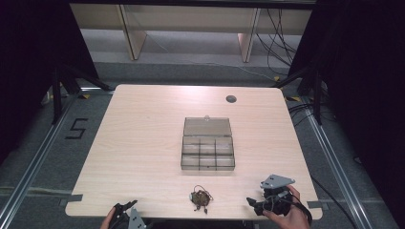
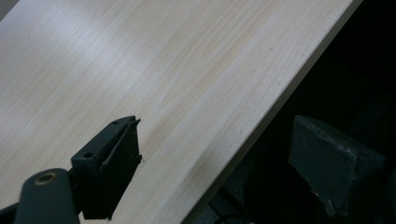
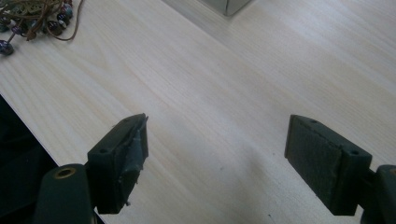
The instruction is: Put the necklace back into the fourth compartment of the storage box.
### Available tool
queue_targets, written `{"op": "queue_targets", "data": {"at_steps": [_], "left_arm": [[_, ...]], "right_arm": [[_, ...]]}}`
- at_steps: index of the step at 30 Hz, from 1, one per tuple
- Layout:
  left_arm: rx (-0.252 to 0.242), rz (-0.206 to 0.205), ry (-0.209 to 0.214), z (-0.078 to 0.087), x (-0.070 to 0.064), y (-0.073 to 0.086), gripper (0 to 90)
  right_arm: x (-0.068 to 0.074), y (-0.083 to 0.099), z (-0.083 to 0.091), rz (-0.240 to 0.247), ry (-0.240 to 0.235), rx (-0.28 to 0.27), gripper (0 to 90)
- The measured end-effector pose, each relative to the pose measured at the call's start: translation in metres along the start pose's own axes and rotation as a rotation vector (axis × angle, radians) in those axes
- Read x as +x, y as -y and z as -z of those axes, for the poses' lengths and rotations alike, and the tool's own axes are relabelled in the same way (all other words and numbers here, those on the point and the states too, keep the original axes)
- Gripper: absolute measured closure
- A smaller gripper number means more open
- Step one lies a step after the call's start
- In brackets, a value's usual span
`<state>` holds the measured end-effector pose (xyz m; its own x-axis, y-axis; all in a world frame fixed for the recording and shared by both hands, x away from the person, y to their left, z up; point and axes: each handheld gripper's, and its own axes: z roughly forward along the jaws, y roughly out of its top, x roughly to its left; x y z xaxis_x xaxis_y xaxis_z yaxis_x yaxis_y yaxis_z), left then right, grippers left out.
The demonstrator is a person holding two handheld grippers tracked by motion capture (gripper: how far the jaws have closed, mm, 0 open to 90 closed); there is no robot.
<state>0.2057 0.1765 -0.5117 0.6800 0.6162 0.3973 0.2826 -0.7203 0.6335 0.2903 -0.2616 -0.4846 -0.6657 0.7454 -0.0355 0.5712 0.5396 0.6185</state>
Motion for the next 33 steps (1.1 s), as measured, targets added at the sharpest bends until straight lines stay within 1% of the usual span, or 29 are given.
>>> {"op": "queue_targets", "data": {"at_steps": [1,2,3,4,6,7,8,9,10,11,12,13,14,15,16,17,18,19,20,21,23,24,25,26,27,29,31,32,33], "left_arm": [[-0.002,0.001,0.003,0.000,0.000,0.000,15.8],[-0.004,0.003,0.005,0.000,0.000,0.000,15.8],[-0.003,0.001,0.002,0.001,0.001,0.000,15.8],[-0.002,0.001,-0.002,0.001,0.001,0.000,15.8],[-0.003,0.003,-0.001,0.001,0.001,0.000,15.8],[-0.003,0.003,-0.003,0.001,0.001,0.000,15.8],[-0.007,0.000,-0.020,0.000,0.001,0.000,15.8],[-0.014,0.020,-0.016,0.000,0.000,0.000,15.8],[-0.009,0.013,-0.005,0.000,0.002,0.000,15.8],[-0.004,0.003,-0.016,0.000,0.002,0.000,15.8],[-0.005,0.003,-0.011,0.001,0.003,0.000,15.8],[-0.027,0.033,-0.008,0.000,0.001,0.000,15.8],[-0.040,0.047,-0.004,0.000,0.001,0.000,15.8],[-0.037,0.042,-0.004,0.000,0.002,0.000,15.8],[-0.041,0.045,-0.011,0.001,0.002,0.000,15.8],[-0.032,0.032,-0.022,0.002,0.003,0.000,15.8],[-0.019,0.016,-0.028,0.003,0.004,0.000,15.7],[-0.032,0.042,-0.021,0.002,0.003,0.000,15.7],[-0.038,0.056,-0.015,0.001,0.003,0.000,15.8],[-0.035,0.052,-0.007,0.001,0.003,0.000,15.7],[-0.018,0.028,-0.023,0.002,0.005,0.000,15.7],[-0.025,0.042,-0.023,0.002,0.005,0.001,15.7],[-0.035,0.054,-0.023,0.001,0.005,0.001,15.7],[-0.034,0.057,-0.027,0.002,0.005,0.001,15.7],[-0.034,0.062,-0.032,0.002,0.005,0.001,15.7],[-0.031,0.061,-0.030,0.002,0.005,0.001,15.7],[-0.028,0.061,-0.027,0.001,0.006,0.001,15.7],[-0.016,0.050,-0.043,0.002,0.007,0.001,15.7],[-0.034,0.080,-0.038,0.001,0.005,0.001,15.7]], "right_arm": [[-0.001,0.000,0.000,0.020,0.001,-0.014,22.5],[-0.001,-0.001,-0.001,0.023,-0.022,-0.012,22.4],[-0.001,-0.002,-0.001,0.027,-0.026,-0.008,22.0],[0.002,-0.002,0.001,0.010,-0.013,-0.006,21.9],[0.004,-0.002,0.002,0.002,-0.014,-0.005,21.6],[0.004,-0.002,0.001,0.017,-0.025,-0.002,21.5],[0.001,-0.004,-0.001,0.061,-0.040,-0.018,21.4],[0.001,-0.004,-0.001,0.061,-0.040,-0.018,21.4],[0.003,-0.004,0.001,0.041,-0.030,-0.001,21.1],[0.005,-0.003,-0.001,0.023,-0.023,-0.025,20.8],[0.005,-0.004,0.001,0.027,-0.035,-0.008,20.8],[0.005,-0.005,0.001,0.044,-0.044,-0.005,20.8],[0.007,-0.005,-0.001,0.049,-0.043,-0.020,20.9],[0.008,-0.007,0.000,0.056,-0.053,-0.004,21.2],[0.011,-0.007,-0.002,0.053,-0.058,-0.016,21.2],[0.011,-0.008,-0.003,0.067,-0.060,-0.015,21.2],[0.011,-0.010,-0.003,0.095,-0.079,-0.010,21.2],[0.014,-0.011,-0.004,0.090,-0.079,-0.023,21.0],[0.015,-0.013,-0.005,0.102,-0.090,-0.015,20.8],[0.016,-0.014,-0.005,0.115,-0.096,-0.009,20.8],[0.019,-0.017,-0.007,0.123,-0.106,-0.013,20.7],[0.021,-0.017,-0.008,0.127,-0.109,-0.022,20.8],[0.023,-0.020,-0.008,0.134,-0.120,-0.005,20.7],[0.026,-0.021,-0.010,0.129,-0.126,-0.013,20.7],[0.027,-0.023,-0.010,0.148,-0.137,-0.005,20.7],[0.032,-0.027,-0.012,0.149,-0.138,0.006,20.6],[0.036,-0.033,-0.013,0.167,-0.141,0.010,20.1],[0.039,-0.037,-0.014,0.170,-0.153,0.014,20.1],[0.042,-0.041,-0.016,0.186,-0.157,0.011,19.9]]}}
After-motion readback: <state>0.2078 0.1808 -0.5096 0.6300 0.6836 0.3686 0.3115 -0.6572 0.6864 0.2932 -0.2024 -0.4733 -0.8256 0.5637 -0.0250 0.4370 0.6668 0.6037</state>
